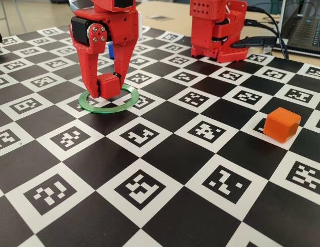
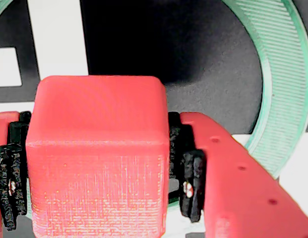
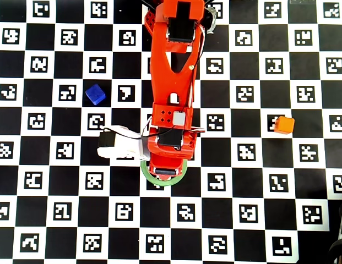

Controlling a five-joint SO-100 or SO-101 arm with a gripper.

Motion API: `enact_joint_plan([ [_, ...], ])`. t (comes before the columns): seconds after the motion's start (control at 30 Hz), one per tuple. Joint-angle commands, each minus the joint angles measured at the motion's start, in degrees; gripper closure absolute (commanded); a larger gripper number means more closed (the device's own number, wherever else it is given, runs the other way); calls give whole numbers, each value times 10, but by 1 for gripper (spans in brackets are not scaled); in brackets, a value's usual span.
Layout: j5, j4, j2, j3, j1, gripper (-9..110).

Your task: Grab the red cube then put it in the green circle then put the blue cube on top and finally the orange cube on top

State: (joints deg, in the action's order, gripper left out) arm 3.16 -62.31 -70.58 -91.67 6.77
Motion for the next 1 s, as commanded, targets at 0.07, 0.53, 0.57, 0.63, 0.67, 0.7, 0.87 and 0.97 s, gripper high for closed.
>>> enact_joint_plan([
  [0.07, 4, 8, -10, 6, 4, 97],
  [0.53, 4, 4, 0, 12, 3, 97],
  [0.57, 4, 4, 0, 13, 3, 97],
  [0.63, 4, 4, 0, 13, 3, 97],
  [0.67, 4, 4, 0, 13, 3, 97],
  [0.7, 4, 4, 0, 13, 3, 97],
  [0.87, 2, 4, 0, 13, 4, 96],
  [0.97, -2, 5, 0, 13, 4, 95],
])
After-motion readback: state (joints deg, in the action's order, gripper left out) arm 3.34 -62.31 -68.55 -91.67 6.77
